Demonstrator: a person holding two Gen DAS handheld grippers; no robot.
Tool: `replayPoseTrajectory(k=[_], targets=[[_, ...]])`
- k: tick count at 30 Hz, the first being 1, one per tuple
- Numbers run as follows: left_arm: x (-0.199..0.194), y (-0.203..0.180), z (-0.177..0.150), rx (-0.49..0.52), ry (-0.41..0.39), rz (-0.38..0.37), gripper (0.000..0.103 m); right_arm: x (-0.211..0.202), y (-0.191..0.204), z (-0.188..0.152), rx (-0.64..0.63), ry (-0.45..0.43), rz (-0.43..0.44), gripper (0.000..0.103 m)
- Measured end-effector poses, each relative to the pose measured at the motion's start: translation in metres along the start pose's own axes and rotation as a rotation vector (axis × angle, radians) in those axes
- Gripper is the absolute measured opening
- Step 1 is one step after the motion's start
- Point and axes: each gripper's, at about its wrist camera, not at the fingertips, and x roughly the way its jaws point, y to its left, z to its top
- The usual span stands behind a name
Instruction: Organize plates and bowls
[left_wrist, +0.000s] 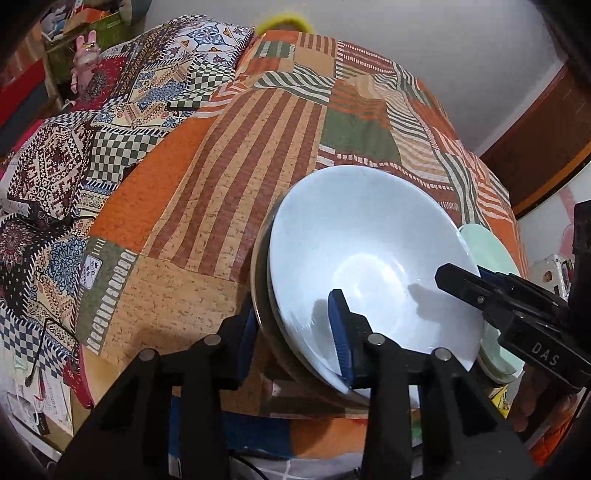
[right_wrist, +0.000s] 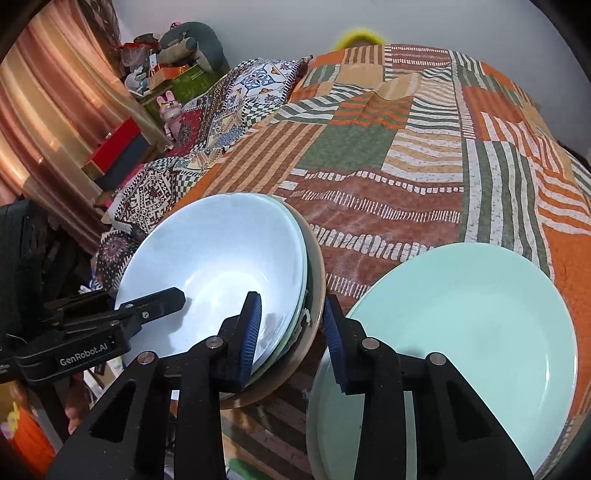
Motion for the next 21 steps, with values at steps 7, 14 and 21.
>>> replayPoseTrajectory(k=[7,14,21], targets=[[-0.014,-0.004,0.0,0.003,-0.036,0.016,0.038,-0.008,0.004,0.001,0.003,-0.019,0.009,0.031],[-0.039,-0.018,0.007,0.026,-0.092,0.003,0.038,-0.031,0.005,0.003,0.011,-0.075,0.018,0.031],[-0.065,-0.05,0.013,0.085,-0.153,-0.005,0.038,-0.063,-0.003,0.003,0.026,-0.146,0.014,0.031]])
